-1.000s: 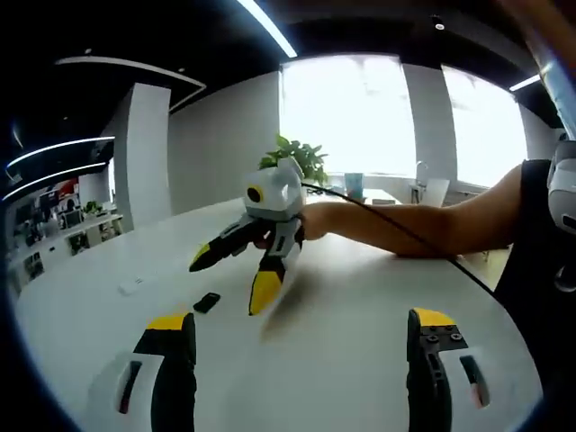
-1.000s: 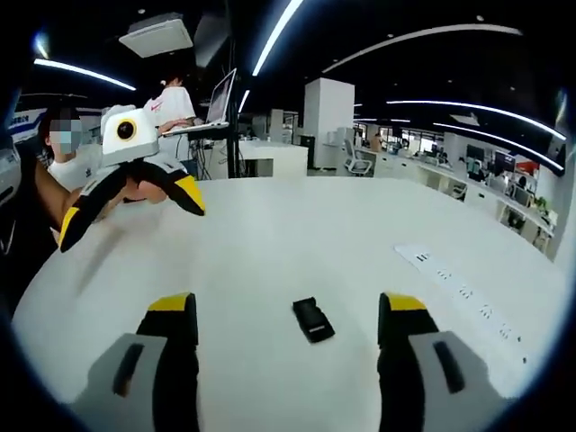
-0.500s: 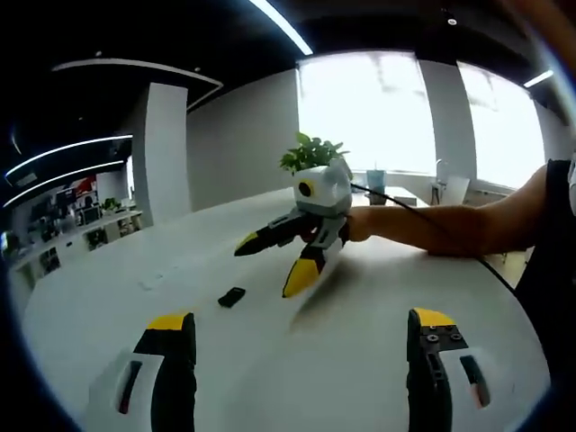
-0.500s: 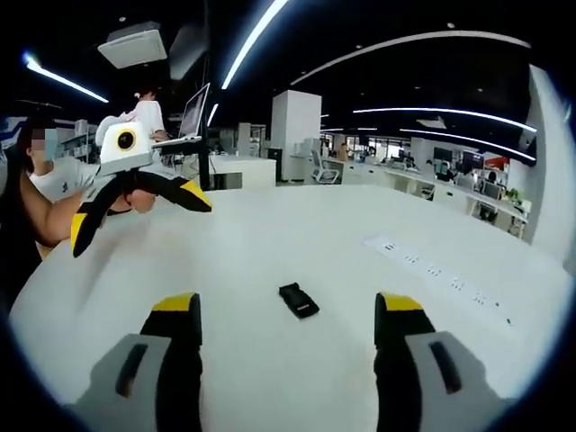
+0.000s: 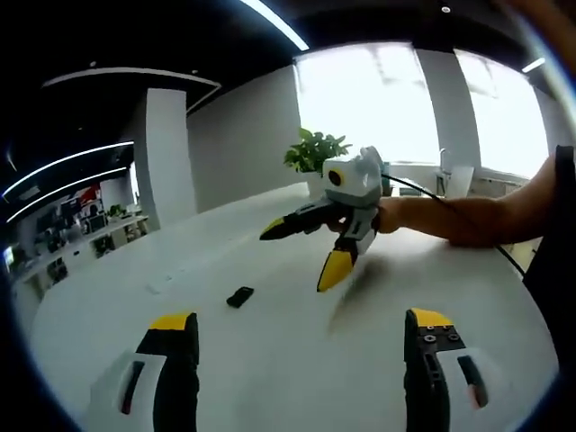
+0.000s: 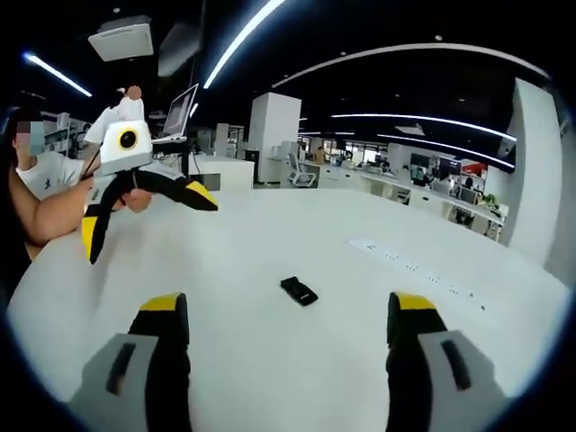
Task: Snap the two parts of the plastic buckle together until the buckle closes and remains connected.
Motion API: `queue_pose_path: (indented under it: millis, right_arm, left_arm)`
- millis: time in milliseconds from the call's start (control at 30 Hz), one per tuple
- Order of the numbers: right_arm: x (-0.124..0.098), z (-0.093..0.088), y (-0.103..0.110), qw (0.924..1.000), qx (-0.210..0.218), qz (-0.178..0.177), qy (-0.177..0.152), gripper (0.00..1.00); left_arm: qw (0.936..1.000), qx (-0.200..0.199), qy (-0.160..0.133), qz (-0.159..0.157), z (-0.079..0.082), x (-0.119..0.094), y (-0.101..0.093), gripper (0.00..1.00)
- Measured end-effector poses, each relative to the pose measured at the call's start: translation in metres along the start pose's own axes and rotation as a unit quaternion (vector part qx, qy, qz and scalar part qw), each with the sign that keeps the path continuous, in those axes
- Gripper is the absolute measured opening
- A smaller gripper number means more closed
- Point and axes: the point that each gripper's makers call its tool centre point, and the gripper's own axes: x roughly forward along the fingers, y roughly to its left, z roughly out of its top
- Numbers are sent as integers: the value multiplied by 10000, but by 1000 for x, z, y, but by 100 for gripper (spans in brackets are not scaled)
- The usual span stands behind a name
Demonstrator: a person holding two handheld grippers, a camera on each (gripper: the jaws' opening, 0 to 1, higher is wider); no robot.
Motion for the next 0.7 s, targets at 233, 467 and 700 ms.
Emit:
queue_pose_path:
  millis: [233, 467, 700]
  right_arm:
    - [-20, 4, 9, 9999, -66, -80, -64, 90]
    - [-35, 0, 22, 9998, -89, -140, -60, 93]
    - [-46, 1, 32, 9997, -99, -194, -64, 90]
  left_arm:
    - [9999, -124, -62, 73, 2, -4, -3, 95]
    - [9999, -66, -51, 67, 3, -2, -8, 95]
    - [9999, -71, -58, 123, 3, -3, -1, 93]
